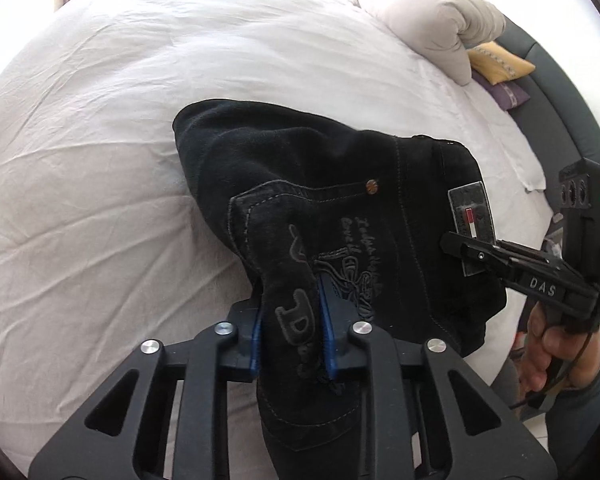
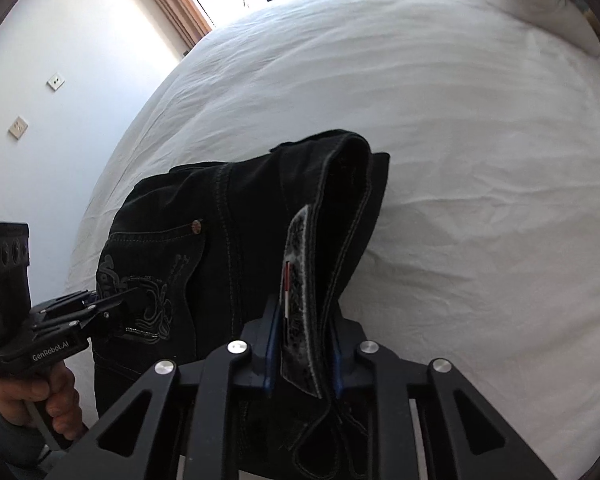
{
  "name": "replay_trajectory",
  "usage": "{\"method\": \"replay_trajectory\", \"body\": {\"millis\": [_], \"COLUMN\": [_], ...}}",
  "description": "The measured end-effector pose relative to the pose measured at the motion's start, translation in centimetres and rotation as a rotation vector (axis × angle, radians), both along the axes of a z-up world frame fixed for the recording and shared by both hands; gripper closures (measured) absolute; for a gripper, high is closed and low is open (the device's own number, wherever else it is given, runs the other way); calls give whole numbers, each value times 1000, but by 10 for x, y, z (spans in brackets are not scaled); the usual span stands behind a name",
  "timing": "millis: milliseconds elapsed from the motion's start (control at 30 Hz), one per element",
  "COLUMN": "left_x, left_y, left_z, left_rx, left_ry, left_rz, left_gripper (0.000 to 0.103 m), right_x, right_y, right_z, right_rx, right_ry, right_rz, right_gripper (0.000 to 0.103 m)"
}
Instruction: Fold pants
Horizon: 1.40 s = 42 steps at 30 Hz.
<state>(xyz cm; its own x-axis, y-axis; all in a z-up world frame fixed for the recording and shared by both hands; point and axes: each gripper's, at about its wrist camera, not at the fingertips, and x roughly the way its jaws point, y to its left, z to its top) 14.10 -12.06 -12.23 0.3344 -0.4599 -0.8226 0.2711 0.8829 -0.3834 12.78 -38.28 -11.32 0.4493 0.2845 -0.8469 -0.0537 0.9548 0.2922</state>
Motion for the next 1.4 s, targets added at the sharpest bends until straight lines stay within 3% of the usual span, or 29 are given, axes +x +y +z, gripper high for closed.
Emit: {"method": "replay_trajectory", "body": {"millis": [167, 367, 467, 633, 833, 900, 967, 1000, 1033, 1067, 1100, 1200, 1233, 1300, 1333, 1400], "left_x": [-2, 30, 59, 108, 147, 151, 150, 149, 146, 146, 145, 135, 127, 106, 94, 64], "left_y": [12, 33, 45, 59, 73, 72, 74, 77, 81, 89, 96, 114, 116, 124, 127, 132], "left_z": [32, 95, 107, 100, 41, 21, 12, 9, 6, 2, 2, 12, 19, 41, 52, 80], "left_rx": [-55, -18, 30, 89, 124, 144, 149, 148, 141, 130, 113, 92, 108, 124, 134, 154], "left_ry": [-35, -170, -208, -212, -128, -119, -123, -127, -133, -133, -122, -122, -153, -237, -279, -382], "left_rz": [9, 24, 38, 65, 77, 91, 114, 129, 142, 154, 169, 214, 229, 254, 266, 285], "left_gripper": [86, 86, 85, 85, 83, 76, 61, 56, 46, 36, 33, 31, 30, 16, 2, 0], "right_x": [-9, 14, 45, 105, 162, 176, 185, 186, 183, 180, 177, 160, 154, 134, 123, 94], "right_y": [19, 33, 45, 63, 70, 62, 50, 44, 36, 32, 30, 19, 16, 14, 13, 12], "right_z": [27, 67, 85, 84, 37, 13, -11, -18, -23, -25, -26, -20, -16, -3, 6, 31], "right_rx": [-56, -27, -27, -3, 6, -2, 27, 38, 61, 83, 104, 133, 139, 95, 80, 58], "right_ry": [-66, -145, -187, -191, -103, -63, -5, 5, -4, -17, -27, -40, -51, -92, -117, -199], "right_rz": [20, 45, 70, 97, 88, 73, 35, 16, -2, -6, -14, -54, -69, -121, -132, -155], "right_gripper": [82, 83, 83, 83, 82, 79, 61, 47, 42, 40, 37, 32, 32, 32, 32, 31]}}
